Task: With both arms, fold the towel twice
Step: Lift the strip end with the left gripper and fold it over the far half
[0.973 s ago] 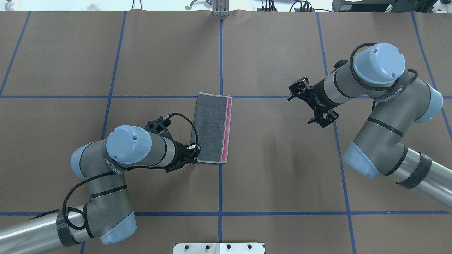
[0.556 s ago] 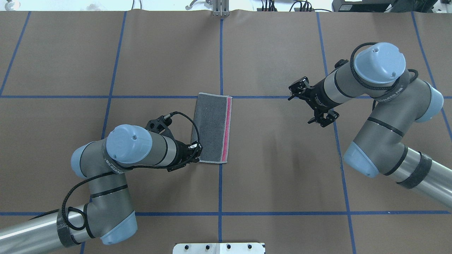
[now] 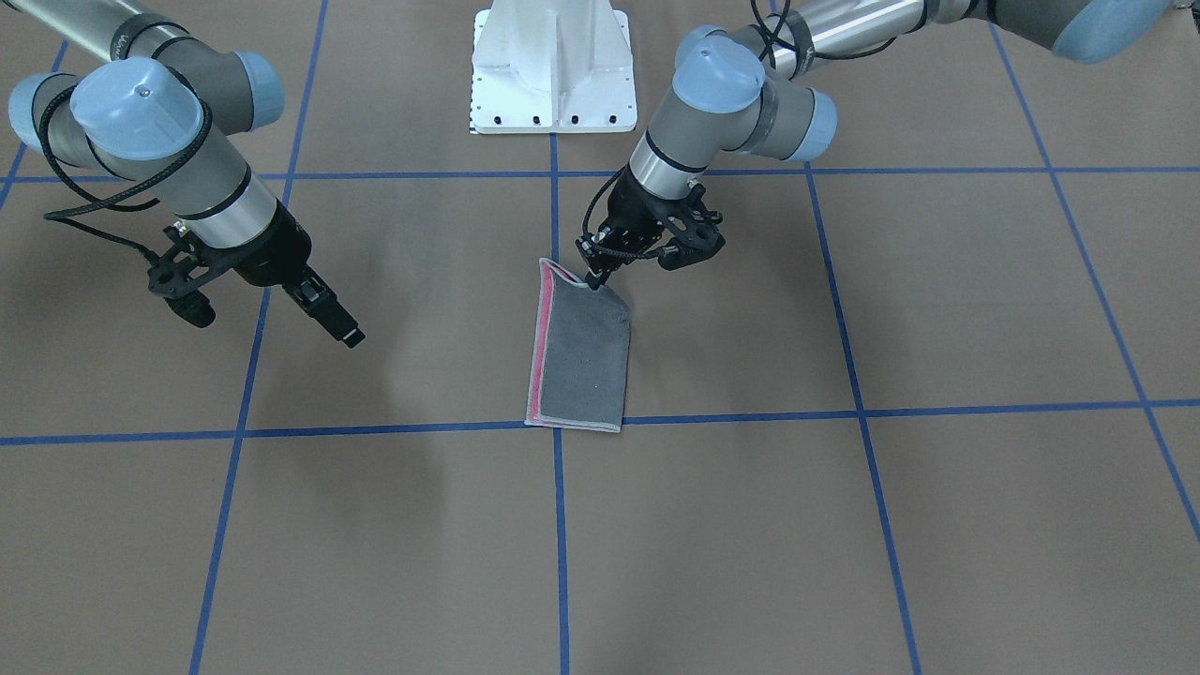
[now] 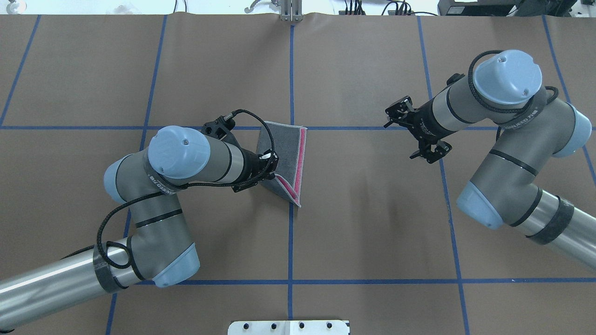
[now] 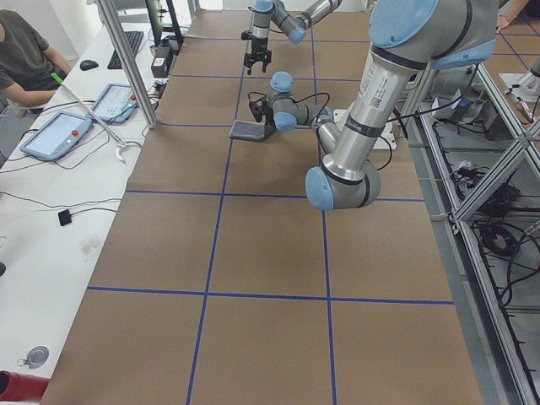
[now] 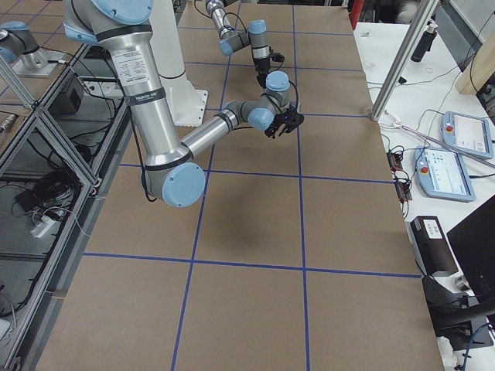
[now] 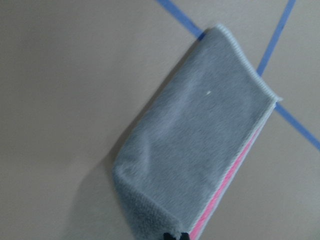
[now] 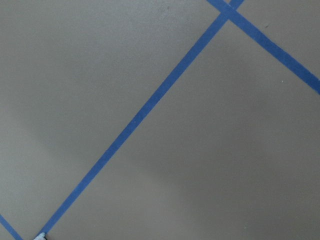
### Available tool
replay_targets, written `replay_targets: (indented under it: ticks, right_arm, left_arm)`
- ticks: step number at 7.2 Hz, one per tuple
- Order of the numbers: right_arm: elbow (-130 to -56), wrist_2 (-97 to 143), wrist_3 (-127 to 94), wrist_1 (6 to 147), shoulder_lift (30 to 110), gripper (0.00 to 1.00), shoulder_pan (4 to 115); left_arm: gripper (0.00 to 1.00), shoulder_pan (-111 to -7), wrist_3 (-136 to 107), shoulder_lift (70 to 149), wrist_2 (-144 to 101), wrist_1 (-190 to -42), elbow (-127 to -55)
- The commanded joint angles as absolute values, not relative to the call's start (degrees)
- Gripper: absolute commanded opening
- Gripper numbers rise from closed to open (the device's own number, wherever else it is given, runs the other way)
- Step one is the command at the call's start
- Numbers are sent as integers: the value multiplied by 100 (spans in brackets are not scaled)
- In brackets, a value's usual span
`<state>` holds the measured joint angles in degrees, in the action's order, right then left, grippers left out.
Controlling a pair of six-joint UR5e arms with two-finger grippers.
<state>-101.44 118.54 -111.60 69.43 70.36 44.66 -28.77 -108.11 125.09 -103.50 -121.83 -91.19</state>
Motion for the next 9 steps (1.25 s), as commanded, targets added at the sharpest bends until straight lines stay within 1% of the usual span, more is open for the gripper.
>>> replay_targets:
  ticks: [1, 6, 9]
  right_arm:
    - [-10099, 11848, -10969, 6961, 7049, 100, 4517]
    - [-9915, 11848, -10881, 6935, 7049, 100, 4518]
    - [-9888, 11848, -10837, 6935, 7040, 100, 4509]
  left_arm:
    - [0, -3101, -10784, 12866, -10354, -12217, -8668]
    - [0, -3489, -10591, 13420, -10362, -12348, -7771]
    - [0, -3630, -10600, 13509, -10371, -12384, -7664]
